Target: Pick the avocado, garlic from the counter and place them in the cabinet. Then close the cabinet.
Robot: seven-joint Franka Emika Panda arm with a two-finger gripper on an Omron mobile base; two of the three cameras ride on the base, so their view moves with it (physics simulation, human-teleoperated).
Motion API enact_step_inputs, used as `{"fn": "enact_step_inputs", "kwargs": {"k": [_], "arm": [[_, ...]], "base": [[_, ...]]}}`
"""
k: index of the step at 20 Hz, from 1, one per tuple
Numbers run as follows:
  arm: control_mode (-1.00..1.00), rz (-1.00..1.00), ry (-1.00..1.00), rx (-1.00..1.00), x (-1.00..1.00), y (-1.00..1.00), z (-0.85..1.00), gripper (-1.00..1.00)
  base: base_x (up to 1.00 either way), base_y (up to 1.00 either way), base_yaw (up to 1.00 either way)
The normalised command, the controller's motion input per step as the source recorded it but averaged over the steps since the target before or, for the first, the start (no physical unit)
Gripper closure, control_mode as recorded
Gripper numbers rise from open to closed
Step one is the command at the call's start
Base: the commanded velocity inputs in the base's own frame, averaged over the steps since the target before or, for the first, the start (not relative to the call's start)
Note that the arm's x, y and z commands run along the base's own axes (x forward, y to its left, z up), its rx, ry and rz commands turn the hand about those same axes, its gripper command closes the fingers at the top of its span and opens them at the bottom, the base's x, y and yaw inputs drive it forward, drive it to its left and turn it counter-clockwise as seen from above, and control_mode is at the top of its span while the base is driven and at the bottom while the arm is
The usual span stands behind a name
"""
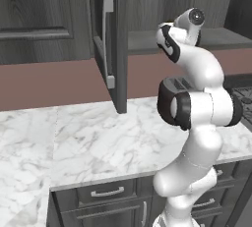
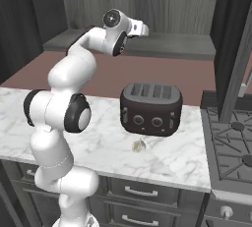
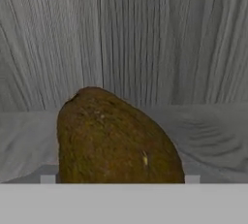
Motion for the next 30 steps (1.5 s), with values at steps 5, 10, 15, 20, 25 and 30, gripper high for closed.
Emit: {"fn": "enact_step_inputs", "kwargs": {"k": [5, 10, 15, 20, 25, 30], "arm": [[-1.00, 0.00, -0.26, 0.01, -1.00, -0.25, -0.11, -1.00], [-1.00, 0.00, -0.09, 0.00, -0.95, -0.09, -0.05, -1.00], [-1.00, 0.05, -0.03, 0.02, -0.92, -0.02, 0.00, -1.00], [-1.00, 0.02, -0.01, 0.13, -1.00, -0.23, 0.17, -1.00], [-1.00, -0.01, 0.19, 0.10, -1.00, -0.25, 0.07, -1.00], [-1.00, -0.07, 0.64, 0.00, -0.95, -0.06, -0.27, -1.00]], "base": [[0.00, 0.00, 0.00], [0.00, 0.00, 0.00], [0.00, 0.00, 0.00], [0.00, 0.00, 0.00], [0.00, 0.00, 0.00], [0.00, 0.00, 0.00]]}}
